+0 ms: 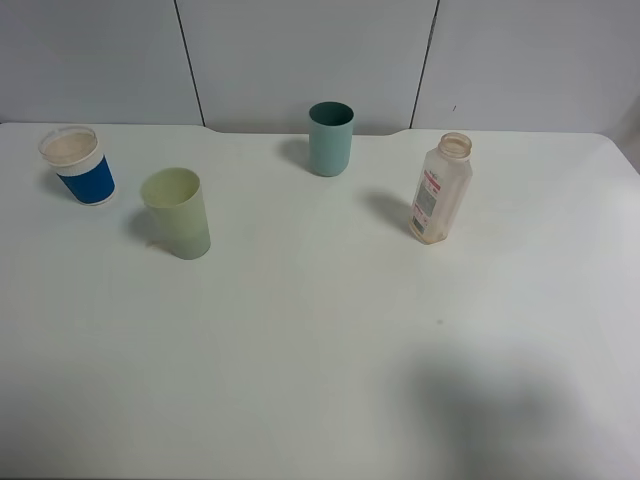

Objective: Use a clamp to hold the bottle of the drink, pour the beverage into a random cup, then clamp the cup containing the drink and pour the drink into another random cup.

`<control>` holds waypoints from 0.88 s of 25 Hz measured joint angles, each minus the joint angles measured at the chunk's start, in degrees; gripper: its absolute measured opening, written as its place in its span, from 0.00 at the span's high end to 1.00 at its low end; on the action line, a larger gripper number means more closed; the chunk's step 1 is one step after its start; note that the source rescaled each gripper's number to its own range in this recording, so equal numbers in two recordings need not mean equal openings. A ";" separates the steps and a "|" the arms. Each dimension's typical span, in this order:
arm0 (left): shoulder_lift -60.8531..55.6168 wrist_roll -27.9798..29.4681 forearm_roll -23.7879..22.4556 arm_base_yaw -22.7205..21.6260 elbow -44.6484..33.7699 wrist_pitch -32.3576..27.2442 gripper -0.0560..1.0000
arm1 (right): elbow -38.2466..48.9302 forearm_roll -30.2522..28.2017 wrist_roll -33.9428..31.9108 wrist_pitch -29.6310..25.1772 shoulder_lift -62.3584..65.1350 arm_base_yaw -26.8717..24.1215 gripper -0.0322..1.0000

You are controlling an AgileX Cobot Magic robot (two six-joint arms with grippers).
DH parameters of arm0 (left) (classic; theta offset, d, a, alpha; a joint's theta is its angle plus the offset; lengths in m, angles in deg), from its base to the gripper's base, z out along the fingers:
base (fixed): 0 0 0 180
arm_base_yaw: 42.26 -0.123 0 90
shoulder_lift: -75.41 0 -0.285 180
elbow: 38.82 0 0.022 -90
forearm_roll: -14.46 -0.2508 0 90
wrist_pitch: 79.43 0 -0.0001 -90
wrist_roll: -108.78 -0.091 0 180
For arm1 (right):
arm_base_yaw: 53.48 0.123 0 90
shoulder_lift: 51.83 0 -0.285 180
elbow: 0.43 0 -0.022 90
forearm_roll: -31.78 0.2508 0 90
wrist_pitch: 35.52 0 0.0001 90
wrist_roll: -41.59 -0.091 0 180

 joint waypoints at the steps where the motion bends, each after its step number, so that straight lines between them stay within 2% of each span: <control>1: 0.00 0.00 0.19 -0.13 -0.48 0.05 0.10 | 0.00 0.00 0.00 0.00 0.00 0.00 0.00; 15: 0.00 -0.05 0.59 -0.19 -5.54 4.98 0.10 | 0.00 0.00 0.00 0.00 0.00 0.00 0.00; 22: 0.00 -0.03 0.59 -0.19 -5.76 5.39 0.10 | 0.00 0.00 0.00 0.00 0.00 0.00 0.00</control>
